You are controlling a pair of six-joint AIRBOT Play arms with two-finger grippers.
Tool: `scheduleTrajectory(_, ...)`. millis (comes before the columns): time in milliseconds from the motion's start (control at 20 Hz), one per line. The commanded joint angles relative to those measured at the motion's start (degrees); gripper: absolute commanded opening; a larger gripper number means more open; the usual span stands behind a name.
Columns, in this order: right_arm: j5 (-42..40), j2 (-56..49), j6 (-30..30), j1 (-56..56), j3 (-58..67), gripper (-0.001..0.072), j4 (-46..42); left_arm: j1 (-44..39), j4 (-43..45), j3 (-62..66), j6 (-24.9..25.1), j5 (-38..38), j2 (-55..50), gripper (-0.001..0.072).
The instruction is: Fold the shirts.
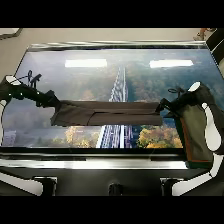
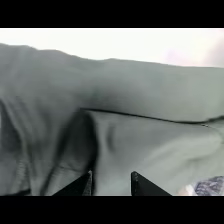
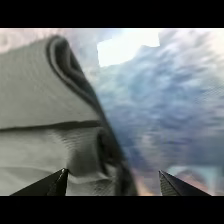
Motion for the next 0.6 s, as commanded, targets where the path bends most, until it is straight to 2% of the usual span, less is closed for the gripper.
scheduleTrajectory(0, 0.4, -3.9, -2.0, 0.4, -0.5, 0.0665, 7.2, -1.0, -1.6, 0.2, 0.6, -0.3, 5.0, 0.0337)
scheduleTrajectory(50, -0.6, -4.6, -1.5, 1.2, -0.5, 0.0559, 7.7, -1.6, -2.2, 0.2, 0.6, -0.3, 6.1, 0.0337)
scheduleTrajectory(150, -2.6, -4.1, -1.5, 2.1, -0.4, 0.0103, 9.7, -3.8, -3.3, 0.1, 0.6, -0.3, 7.5, 0.0328)
scheduleTrajectory(200, -3.1, -2.7, -2.8, 2.2, -0.4, 0.0054, 11.3, -5.4, -4.1, 0.1, 0.6, -0.2, 7.6, 0.0325)
scheduleTrajectory(250, -3.3, -0.5, -5.2, 2.2, -0.4, 0.0053, 13.0, -7.5, -5.0, -0.5, 0.6, 0.7, 7.5, 0.0296)
scheduleTrajectory(300, -3.1, 2.6, -6.4, 2.2, -0.4, 0.0052, 14.3, -10.1, -6.2, -1.8, 0.6, 2.8, 7.4, 0.0095)
scheduleTrajectory(350, -2.3, 5.7, -6.3, 2.3, -0.4, 0.0052, 15.2, -13.6, -7.5, -4.0, 0.6, 6.8, 7.3, 0.0043)
scheduleTrajectory(550, 3.2, 19.3, -5.0, 5.6, -0.4, 0.0051, 16.0, -28.8, -18.5, -13.7, 0.6, 25.0, 5.5, 0.0042)
